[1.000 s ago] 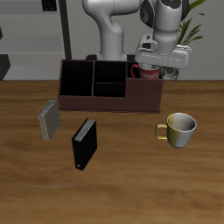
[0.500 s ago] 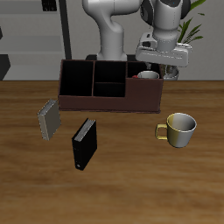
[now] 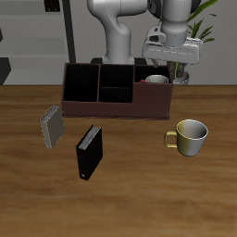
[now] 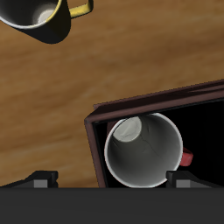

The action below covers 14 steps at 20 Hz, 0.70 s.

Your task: Place the red mug into the back desk caddy's right compartment and place the yellow book into the back desk caddy's back compartment

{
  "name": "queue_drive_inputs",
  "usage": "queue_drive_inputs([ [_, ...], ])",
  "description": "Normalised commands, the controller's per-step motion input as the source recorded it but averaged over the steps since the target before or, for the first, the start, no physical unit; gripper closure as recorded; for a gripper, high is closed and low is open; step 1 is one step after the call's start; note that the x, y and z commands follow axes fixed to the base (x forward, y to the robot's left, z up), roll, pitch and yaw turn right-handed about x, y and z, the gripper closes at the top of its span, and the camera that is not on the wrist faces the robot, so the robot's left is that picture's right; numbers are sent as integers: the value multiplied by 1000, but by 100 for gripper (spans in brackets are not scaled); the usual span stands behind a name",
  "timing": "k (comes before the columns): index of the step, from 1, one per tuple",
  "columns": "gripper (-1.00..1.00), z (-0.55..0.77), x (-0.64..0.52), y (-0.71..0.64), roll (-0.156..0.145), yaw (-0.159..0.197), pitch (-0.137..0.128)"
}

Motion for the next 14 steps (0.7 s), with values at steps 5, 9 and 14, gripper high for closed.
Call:
queue_drive_inputs([
  [5,-100,230,303,-286,-62,92,-33],
  [9,-100,248,469,-486,-75,85,1],
  [14,-100,293,425,-448,-23,96,-32],
])
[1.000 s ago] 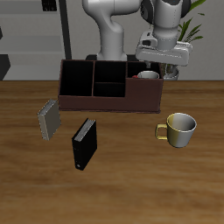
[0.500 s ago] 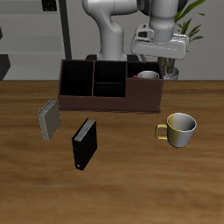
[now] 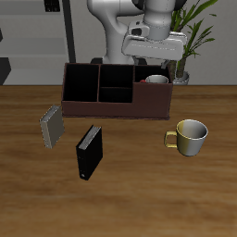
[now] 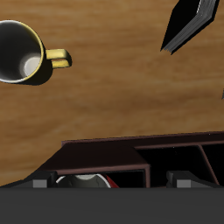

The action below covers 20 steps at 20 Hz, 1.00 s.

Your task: Place the red mug into the back desk caddy's right compartment and place the yellow book into the back desk caddy's back compartment

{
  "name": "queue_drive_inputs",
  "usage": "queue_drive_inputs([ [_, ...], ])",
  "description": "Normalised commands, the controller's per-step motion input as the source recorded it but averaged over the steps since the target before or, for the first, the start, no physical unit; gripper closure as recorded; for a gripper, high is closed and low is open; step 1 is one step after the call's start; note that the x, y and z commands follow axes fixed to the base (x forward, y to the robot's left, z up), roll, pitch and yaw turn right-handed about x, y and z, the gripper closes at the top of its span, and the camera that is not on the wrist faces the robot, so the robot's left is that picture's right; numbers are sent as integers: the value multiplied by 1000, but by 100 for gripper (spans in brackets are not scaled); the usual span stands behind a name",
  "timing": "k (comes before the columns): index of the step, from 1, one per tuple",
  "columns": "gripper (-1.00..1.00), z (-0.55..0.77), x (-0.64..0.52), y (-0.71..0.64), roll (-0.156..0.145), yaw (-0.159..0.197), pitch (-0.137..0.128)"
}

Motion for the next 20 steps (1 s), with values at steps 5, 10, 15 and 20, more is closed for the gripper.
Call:
queue_drive_inputs([
  [5,-100,186,337,-338,-13,77,-11],
  [10,-100,94,364,-338,-13,43,14],
  [15,-100,-54,382,-224,37,52,63],
  [20,-100,97,340,-300,4,8,23],
])
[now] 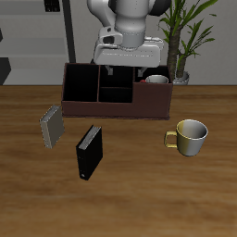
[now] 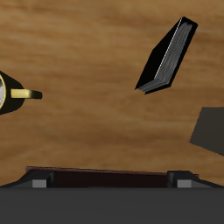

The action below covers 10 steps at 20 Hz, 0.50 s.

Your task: Place the red mug into the back desk caddy's right compartment and place the yellow book into the back desk caddy's back compartment

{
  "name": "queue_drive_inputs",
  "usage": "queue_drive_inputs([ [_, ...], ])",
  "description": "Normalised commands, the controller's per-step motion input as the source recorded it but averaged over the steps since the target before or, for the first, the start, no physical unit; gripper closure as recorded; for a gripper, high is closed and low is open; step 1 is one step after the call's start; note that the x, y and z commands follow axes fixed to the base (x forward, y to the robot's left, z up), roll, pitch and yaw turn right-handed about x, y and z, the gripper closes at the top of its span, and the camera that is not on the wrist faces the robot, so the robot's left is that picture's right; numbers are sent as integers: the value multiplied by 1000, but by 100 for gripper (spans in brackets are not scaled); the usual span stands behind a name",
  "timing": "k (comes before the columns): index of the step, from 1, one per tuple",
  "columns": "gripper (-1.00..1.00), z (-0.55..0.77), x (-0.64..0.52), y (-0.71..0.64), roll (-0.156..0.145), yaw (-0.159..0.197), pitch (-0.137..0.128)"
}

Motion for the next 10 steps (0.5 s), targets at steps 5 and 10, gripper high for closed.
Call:
queue_drive_inputs([
  [5,-100,60,227,-289,4,-27,25],
  [10,-100,63,163,-320,71,17,6],
])
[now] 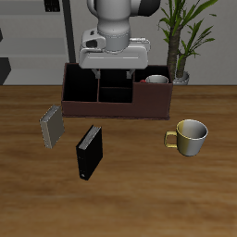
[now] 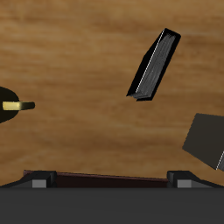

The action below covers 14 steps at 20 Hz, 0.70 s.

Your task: Place the red mug into the back desk caddy's right compartment and place the yellow book into the back desk caddy's back compartment

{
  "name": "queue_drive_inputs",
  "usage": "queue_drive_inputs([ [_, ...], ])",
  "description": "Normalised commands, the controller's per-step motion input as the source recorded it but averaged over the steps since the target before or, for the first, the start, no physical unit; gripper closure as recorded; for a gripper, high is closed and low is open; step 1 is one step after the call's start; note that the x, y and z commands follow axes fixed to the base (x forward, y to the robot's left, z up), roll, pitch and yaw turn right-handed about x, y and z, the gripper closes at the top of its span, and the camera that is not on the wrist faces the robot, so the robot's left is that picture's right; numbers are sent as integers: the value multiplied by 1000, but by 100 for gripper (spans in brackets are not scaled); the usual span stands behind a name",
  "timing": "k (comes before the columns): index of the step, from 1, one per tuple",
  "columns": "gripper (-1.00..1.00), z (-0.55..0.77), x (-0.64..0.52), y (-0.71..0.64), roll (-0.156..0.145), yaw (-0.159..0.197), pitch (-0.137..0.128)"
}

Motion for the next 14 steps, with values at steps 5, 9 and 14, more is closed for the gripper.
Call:
queue_drive_inputs([
  [5,-100,51,66,-512,-50,12,-18],
  [9,-100,39,-94,-516,-31,11,-11],
  [14,-100,-11,-139,-652,-36,11,-23],
])
